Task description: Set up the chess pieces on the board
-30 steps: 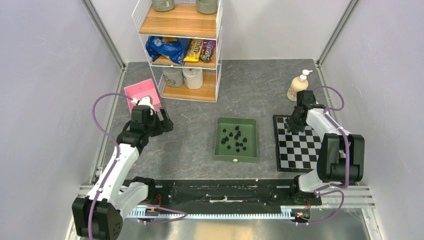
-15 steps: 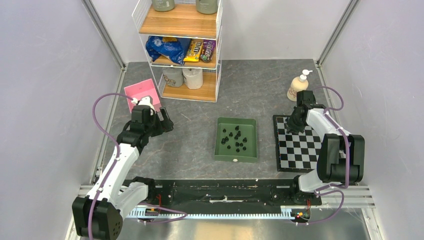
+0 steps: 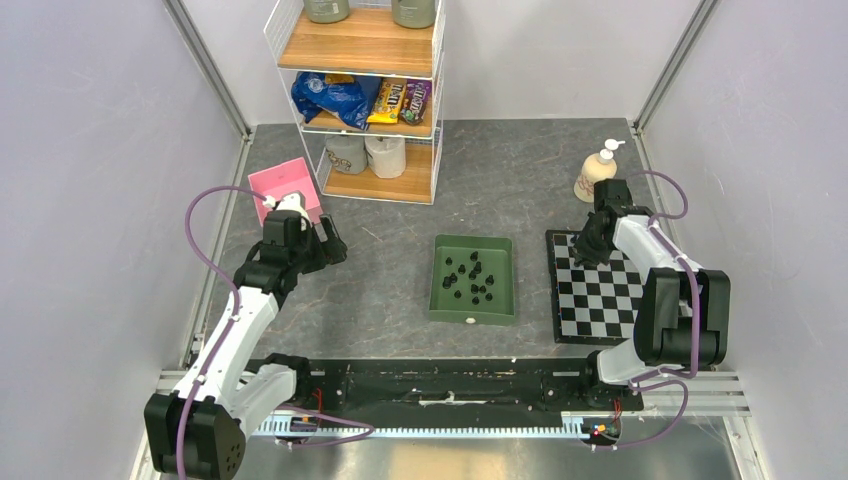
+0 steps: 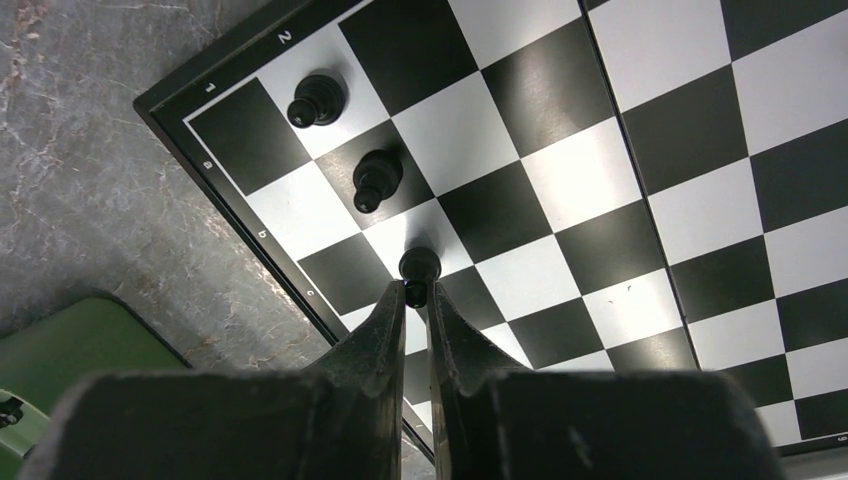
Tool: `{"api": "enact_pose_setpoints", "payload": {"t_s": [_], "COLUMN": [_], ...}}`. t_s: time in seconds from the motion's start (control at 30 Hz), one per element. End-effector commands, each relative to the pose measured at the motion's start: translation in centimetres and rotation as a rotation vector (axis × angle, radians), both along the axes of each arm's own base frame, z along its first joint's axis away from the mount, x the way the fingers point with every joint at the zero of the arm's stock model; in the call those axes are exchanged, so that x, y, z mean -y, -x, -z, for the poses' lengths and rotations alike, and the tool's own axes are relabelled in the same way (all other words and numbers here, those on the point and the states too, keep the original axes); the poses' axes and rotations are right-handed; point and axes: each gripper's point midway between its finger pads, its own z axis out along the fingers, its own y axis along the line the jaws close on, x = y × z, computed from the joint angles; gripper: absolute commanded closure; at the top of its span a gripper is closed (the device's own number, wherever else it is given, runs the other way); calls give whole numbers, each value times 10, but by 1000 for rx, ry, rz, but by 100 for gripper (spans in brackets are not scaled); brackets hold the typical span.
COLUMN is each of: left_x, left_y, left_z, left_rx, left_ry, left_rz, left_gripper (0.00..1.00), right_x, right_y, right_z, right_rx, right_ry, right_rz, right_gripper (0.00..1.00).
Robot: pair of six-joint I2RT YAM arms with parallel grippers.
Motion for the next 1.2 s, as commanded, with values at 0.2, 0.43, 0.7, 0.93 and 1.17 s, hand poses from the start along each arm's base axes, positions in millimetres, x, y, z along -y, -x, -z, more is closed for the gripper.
{"api": "enact_pose_setpoints", "payload": {"t_s": [0.2, 0.43, 0.7, 0.93, 1.17], "left_x": [5, 5, 5, 5, 5], "left_y": [-10, -11, -10, -10, -11], "left_z": [-20, -21, -21, -20, -21], "left_rx": [51, 54, 55, 53, 57], "left_ry": [23, 24, 23, 23, 22], "left_rz": [9, 9, 10, 9, 10], "left_gripper": [5, 5, 5, 5, 5], "right_x": [5, 6, 8, 6, 0], "right_y": [-15, -11, -15, -12, -8], "right_z": [-12, -3, -2, -11, -57], "right_rx": [42, 12, 25, 41, 113], "right_ry": [23, 28, 34, 29, 12], "right_rz": [-4, -4, -9, -14, -33], "right_gripper": [81, 81, 79, 57, 52]}}
